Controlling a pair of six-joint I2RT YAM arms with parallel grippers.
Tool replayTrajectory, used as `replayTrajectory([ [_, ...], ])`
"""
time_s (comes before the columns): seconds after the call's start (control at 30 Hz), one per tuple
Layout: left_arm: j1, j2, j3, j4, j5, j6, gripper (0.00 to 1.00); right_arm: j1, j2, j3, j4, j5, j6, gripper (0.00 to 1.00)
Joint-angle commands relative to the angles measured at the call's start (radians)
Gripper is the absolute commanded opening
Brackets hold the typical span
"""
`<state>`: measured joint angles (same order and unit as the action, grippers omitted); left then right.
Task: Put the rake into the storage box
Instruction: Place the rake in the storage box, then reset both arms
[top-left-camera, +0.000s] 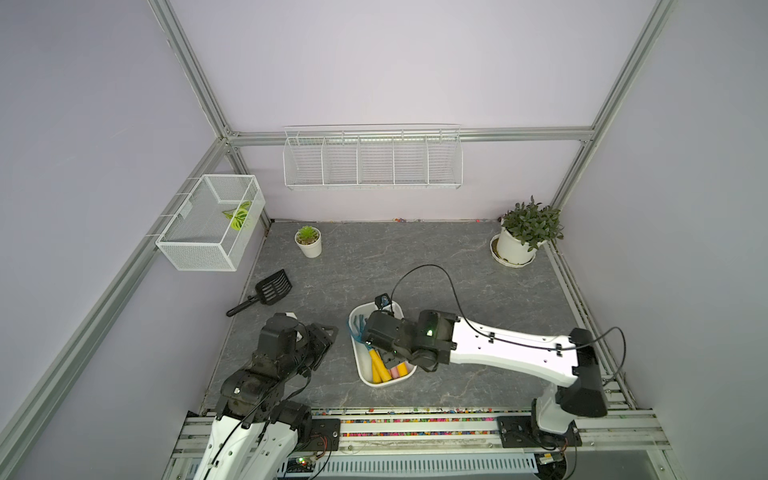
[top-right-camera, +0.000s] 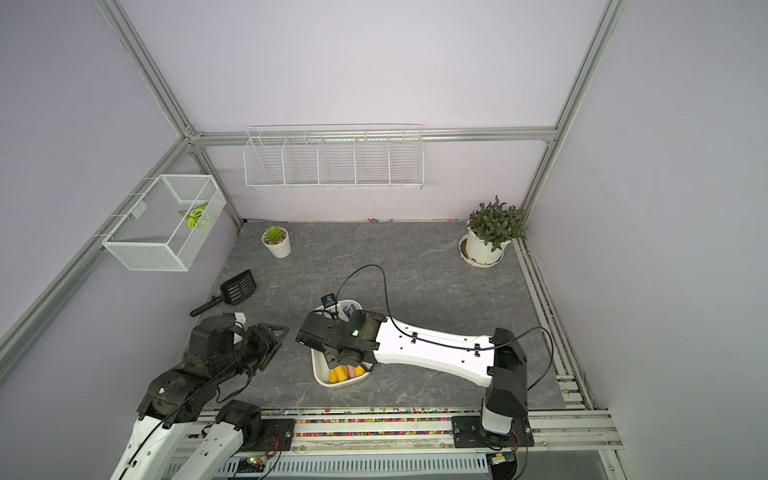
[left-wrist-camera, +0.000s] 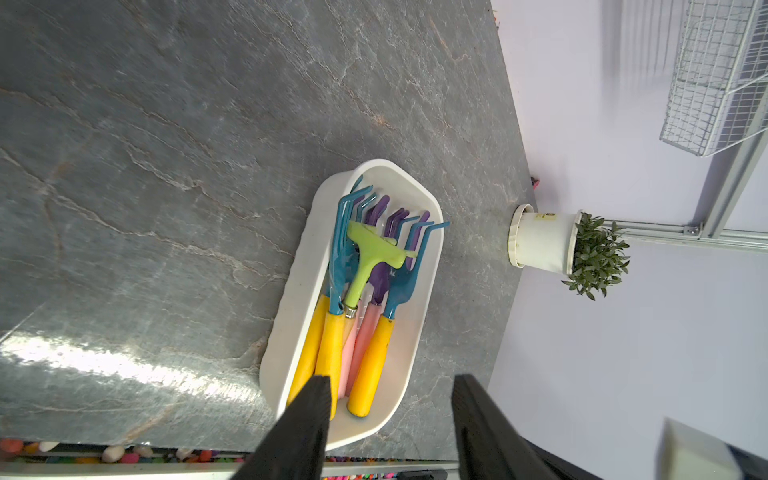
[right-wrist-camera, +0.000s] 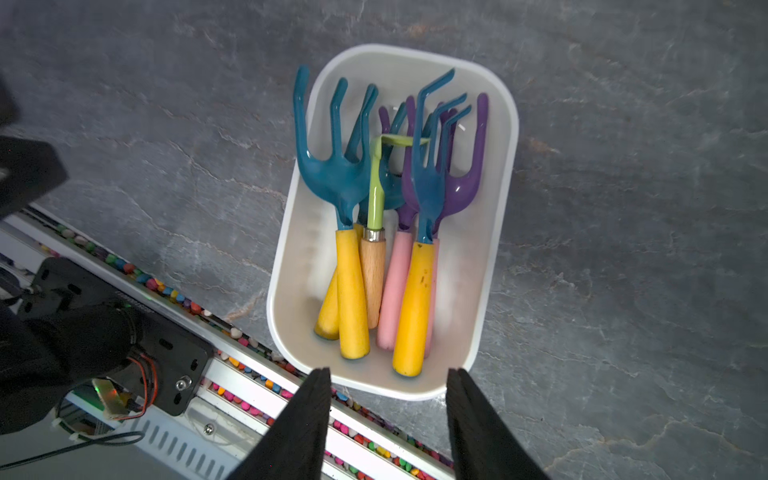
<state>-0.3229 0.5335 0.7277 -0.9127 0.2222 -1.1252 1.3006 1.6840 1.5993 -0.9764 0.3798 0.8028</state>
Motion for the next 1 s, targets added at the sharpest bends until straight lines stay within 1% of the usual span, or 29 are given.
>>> replayTrajectory([
  [0.0,-0.002,0.055,0.032,0.051,-0.026,0.066,0.54,-0.017,-0.114,-0.078,0.063,0.086,-0.022,0.51],
  [0.1,-0.001,0.131,0.076,0.074,-0.043,0.113,0.55,-0.043,-0.254,-0.197,0.169,0.132,-0.028,0.52],
  [0.23,-0.002,0.238,0.157,0.101,-0.076,0.198,0.55,-0.093,-0.438,-0.333,0.281,0.225,-0.054,0.56],
  [0.33,-0.002,0.278,0.217,0.128,-0.134,0.271,0.57,-0.118,-0.540,-0.391,0.328,0.368,-0.101,0.65],
  [0.43,-0.002,0.266,0.242,0.182,-0.228,0.354,0.60,-0.146,-0.614,-0.425,0.365,0.466,-0.186,0.79],
  [0.47,-0.002,0.255,0.240,0.212,-0.263,0.388,0.61,-0.150,-0.636,-0.440,0.364,0.507,-0.187,0.83],
  [0.5,-0.002,0.242,0.234,0.235,-0.300,0.401,0.63,-0.150,-0.657,-0.469,0.368,0.558,-0.163,0.81],
  [0.53,-0.002,0.229,0.222,0.267,-0.340,0.418,0.63,-0.152,-0.684,-0.521,0.445,0.622,-0.196,0.85],
  [0.57,-0.002,0.209,0.200,0.302,-0.384,0.434,0.66,-0.155,-0.716,-0.564,0.496,0.649,-0.253,0.93],
  [0.6,-0.002,0.180,0.172,0.330,-0.439,0.426,0.66,-0.164,-0.743,-0.593,0.537,0.646,-0.308,0.96],
  [0.67,-0.002,0.116,0.086,0.392,-0.608,0.349,0.66,-0.198,-0.794,-0.660,0.639,0.612,-0.434,0.97],
  [0.7,-0.002,0.085,0.051,0.426,-0.669,0.359,0.71,-0.220,-0.811,-0.679,0.657,0.598,-0.463,0.97],
  [0.73,-0.002,0.046,0.005,0.480,-0.706,0.397,0.75,-0.252,-0.825,-0.697,0.666,0.586,-0.481,0.97],
  [0.8,-0.002,-0.022,-0.095,0.615,-0.740,0.493,0.77,-0.333,-0.841,-0.722,0.665,0.539,-0.507,0.97],
  [0.87,0.000,-0.072,-0.205,0.791,-0.714,0.647,0.77,-0.430,-0.851,-0.752,0.666,0.505,-0.515,0.97],
  [0.9,-0.001,-0.080,-0.246,0.849,-0.712,0.697,0.77,-0.476,-0.855,-0.771,0.678,0.485,-0.527,0.97],
  [0.97,0.001,-0.061,-0.309,0.922,-0.753,0.764,0.82,-0.578,-0.862,-0.826,0.733,0.438,-0.559,0.97],
])
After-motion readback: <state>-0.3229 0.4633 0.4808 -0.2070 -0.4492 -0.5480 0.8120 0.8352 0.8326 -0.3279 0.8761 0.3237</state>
